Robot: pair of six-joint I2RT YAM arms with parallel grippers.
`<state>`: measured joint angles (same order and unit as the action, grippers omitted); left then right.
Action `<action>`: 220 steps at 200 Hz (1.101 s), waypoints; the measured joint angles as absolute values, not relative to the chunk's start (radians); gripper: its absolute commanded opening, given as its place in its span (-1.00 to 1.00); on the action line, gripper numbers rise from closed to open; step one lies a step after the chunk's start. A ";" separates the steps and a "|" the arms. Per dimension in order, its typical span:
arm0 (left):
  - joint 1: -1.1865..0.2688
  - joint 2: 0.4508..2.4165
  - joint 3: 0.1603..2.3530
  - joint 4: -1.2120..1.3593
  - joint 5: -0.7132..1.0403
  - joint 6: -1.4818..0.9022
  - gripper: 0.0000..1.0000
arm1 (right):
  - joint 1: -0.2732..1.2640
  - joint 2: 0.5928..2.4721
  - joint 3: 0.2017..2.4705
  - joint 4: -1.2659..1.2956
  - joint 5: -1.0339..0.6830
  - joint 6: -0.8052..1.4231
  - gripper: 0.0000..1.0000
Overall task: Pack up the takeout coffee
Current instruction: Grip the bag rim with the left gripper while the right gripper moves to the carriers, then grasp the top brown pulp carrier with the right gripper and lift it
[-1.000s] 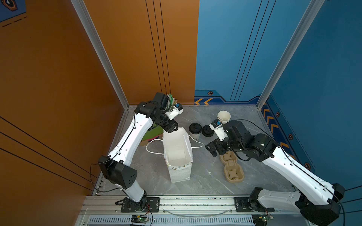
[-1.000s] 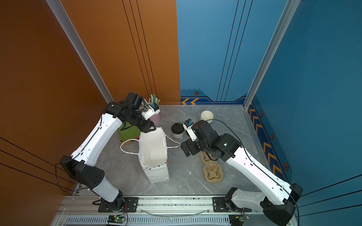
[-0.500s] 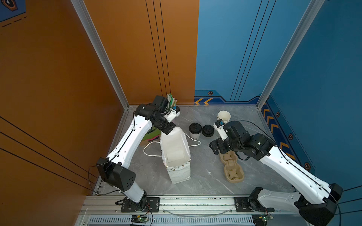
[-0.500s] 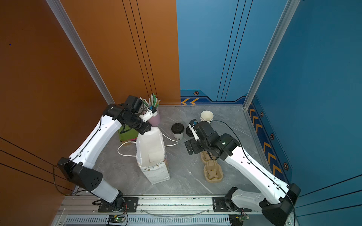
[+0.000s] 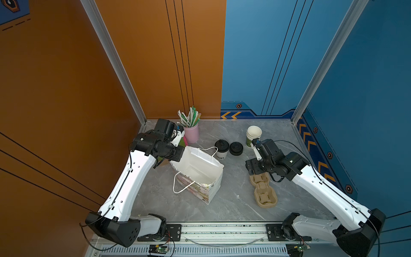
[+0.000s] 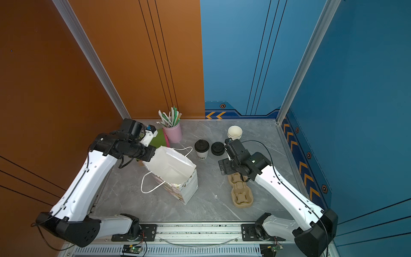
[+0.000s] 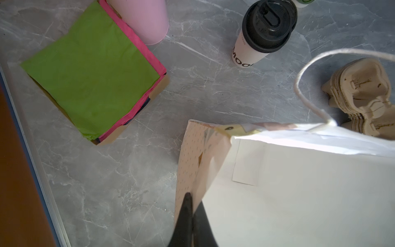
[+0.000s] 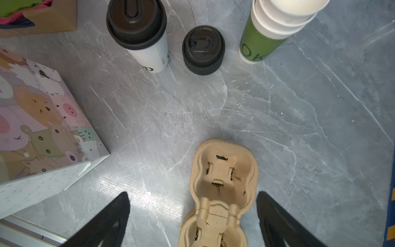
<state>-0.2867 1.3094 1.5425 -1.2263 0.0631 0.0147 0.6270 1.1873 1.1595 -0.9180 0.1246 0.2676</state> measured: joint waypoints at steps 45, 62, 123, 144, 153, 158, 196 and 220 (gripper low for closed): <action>-0.281 1.307 1.523 -1.221 0.063 -0.011 -0.98 | 0.615 1.222 1.064 -0.935 0.125 0.322 0.64; -0.281 1.303 1.518 -1.219 0.063 -0.017 -0.98 | 0.607 1.235 1.032 -0.935 0.125 0.349 0.55; -0.275 1.279 1.491 -1.197 0.065 -0.017 -0.98 | 0.506 1.237 0.902 -0.930 0.097 0.443 0.25; -0.274 1.277 1.490 -1.194 0.070 -0.017 -0.98 | 0.490 1.234 0.878 -0.925 0.079 0.459 0.14; -0.271 1.276 1.490 -1.193 0.072 -0.016 -0.98 | 0.490 1.232 0.871 -0.923 0.075 0.462 0.11; -0.270 1.276 1.489 -1.193 0.072 -0.016 -0.98 | 0.490 1.232 0.868 -0.922 0.074 0.465 0.10; -0.264 1.275 1.486 -1.189 0.083 -0.016 -0.98 | 0.490 1.233 0.852 -0.912 0.054 0.456 -0.03; -0.263 1.274 1.479 -1.180 0.087 -0.016 -0.98 | 0.490 1.243 0.851 -0.905 0.052 0.435 -0.06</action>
